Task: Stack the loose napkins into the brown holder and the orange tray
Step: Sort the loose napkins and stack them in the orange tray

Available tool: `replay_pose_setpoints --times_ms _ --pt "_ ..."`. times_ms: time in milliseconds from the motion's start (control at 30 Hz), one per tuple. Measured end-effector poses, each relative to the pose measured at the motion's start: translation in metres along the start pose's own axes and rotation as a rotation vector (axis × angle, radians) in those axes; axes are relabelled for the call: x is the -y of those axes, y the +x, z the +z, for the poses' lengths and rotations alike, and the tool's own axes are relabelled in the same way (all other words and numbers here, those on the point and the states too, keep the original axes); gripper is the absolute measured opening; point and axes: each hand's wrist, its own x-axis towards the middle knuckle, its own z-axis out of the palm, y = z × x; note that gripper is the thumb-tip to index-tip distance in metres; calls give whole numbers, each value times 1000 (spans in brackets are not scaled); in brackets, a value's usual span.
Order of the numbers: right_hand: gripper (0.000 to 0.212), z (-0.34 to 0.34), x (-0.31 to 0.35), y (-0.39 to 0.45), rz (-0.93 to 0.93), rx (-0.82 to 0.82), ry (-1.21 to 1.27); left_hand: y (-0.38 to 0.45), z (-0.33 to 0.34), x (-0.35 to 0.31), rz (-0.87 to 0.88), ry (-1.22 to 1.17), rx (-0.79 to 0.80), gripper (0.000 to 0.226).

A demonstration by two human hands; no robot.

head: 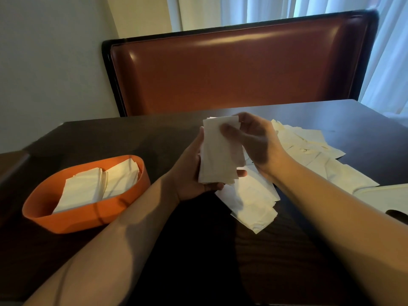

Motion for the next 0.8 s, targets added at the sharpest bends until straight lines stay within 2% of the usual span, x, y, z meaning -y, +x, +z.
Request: replay_pose_setpoints --times_ms 233,367,467,567,800 --pt "10 6 -5 1 -85 -37 -105 6 -6 5 10 -69 89 86" --pt "10 -2 5 3 -117 -65 60 5 -8 2 63 -47 33 78" --pt "19 -9 15 3 -60 2 245 6 -9 0 112 28 -94 67" --pt "27 -12 19 0 7 101 324 6 -9 -1 146 25 -174 57" --pt "23 -11 22 -3 154 184 419 6 -8 -2 151 10 -150 52"
